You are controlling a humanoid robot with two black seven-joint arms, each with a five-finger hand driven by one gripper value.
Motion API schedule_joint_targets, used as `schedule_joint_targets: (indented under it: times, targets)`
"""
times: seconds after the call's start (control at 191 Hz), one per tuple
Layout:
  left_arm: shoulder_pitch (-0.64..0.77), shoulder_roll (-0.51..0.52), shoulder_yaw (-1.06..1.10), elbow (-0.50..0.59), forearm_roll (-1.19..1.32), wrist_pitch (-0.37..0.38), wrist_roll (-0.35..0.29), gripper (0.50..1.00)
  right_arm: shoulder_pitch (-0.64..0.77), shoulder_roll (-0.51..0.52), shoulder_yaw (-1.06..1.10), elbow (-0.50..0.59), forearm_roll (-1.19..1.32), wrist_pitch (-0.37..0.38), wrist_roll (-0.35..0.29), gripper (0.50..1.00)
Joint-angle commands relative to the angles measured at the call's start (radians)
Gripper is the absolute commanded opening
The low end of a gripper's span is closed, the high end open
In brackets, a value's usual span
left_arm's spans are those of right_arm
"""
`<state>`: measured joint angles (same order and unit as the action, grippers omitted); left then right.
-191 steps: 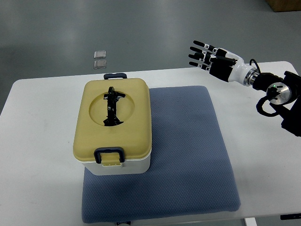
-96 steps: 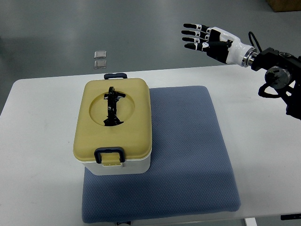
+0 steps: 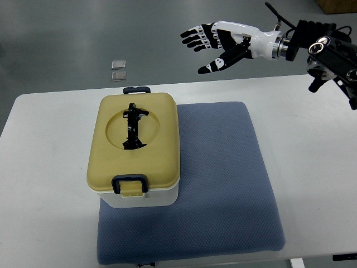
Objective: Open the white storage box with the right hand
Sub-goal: 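Reach the right hand over the yellow lid toward its black handle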
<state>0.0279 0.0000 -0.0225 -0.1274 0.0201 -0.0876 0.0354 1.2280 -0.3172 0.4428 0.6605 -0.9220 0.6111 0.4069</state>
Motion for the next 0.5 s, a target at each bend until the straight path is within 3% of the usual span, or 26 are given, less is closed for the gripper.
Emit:
schedule_joint_targets:
  times: [0.0, 0.497]
  targets:
    - [0.000, 0.000, 0.000, 0.000, 0.000, 0.000, 0.000, 1.000, 0.047, 0.003, -0.006, 0.040, -0.112, 0.000, 0.010, 0.876]
    - [0.000, 0.000, 0.001, 0.000, 0.000, 0.000, 0.000, 1.000, 0.165, 0.004, -0.006, 0.379, -0.534, 0.000, 0.021, 0.876]
